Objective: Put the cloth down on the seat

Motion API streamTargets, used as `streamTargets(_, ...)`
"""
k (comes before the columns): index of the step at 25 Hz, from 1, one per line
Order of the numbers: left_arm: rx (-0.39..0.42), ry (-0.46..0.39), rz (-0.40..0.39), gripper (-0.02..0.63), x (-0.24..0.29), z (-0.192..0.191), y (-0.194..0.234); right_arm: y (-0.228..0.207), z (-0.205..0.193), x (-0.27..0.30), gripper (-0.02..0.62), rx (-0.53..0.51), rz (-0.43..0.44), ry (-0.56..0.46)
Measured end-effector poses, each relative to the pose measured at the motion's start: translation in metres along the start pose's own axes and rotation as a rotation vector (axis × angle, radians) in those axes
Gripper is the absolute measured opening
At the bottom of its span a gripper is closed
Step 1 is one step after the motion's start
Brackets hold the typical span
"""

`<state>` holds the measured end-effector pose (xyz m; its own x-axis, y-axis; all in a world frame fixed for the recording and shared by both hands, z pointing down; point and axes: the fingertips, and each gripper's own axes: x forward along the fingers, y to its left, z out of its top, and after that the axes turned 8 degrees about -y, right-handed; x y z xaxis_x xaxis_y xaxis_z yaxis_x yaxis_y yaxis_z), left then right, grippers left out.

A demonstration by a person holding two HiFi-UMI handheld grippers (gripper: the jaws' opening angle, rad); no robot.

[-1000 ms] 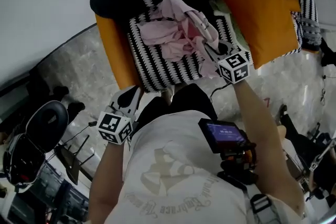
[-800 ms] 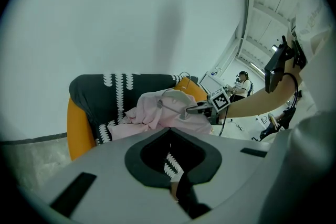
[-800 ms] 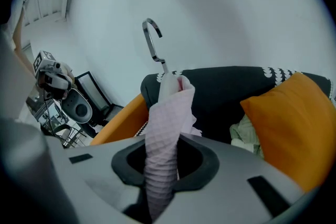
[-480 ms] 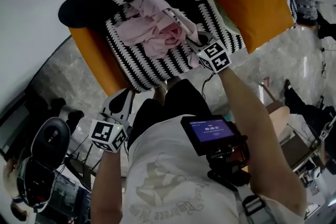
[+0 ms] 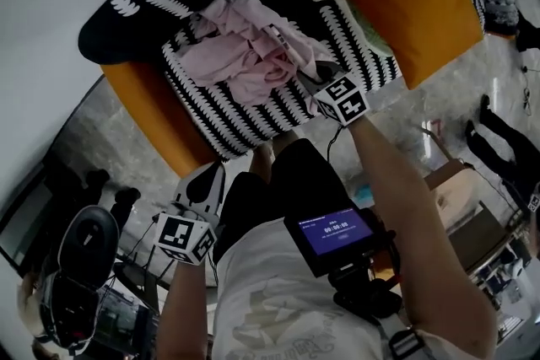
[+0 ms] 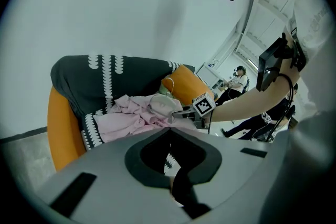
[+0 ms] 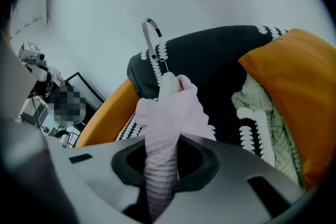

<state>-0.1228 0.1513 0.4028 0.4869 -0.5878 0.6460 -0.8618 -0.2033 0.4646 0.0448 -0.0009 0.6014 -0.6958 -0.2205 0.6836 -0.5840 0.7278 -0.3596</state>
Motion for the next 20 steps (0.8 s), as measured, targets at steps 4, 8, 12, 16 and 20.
streamTargets(4, -0.023, 0.014, -0.005, 0.011, 0.016, -0.006, 0.001, -0.003, -0.014, 0.013, 0.079, 0.101, 0.024, -0.019)
streamTargets(8, -0.051, 0.009, -0.003, 0.011, 0.027, -0.008, 0.009, 0.001, -0.023, 0.036, 0.080, 0.251, 0.067, -0.072)
streamTargets(12, -0.057, 0.018, -0.016, 0.011, 0.031, -0.009, 0.010, -0.005, -0.032, 0.045, 0.078, 0.409, 0.069, -0.128)
streamTargets(16, -0.070, 0.041, -0.021, 0.011, 0.036, -0.020, 0.012, -0.020, -0.051, 0.043, 0.075, 0.482, 0.029, -0.141)
streamTargets(20, -0.074, 0.067, -0.032, 0.011, 0.045, -0.032, 0.012, -0.044, -0.078, 0.045, 0.077, 0.528, -0.030, -0.118)
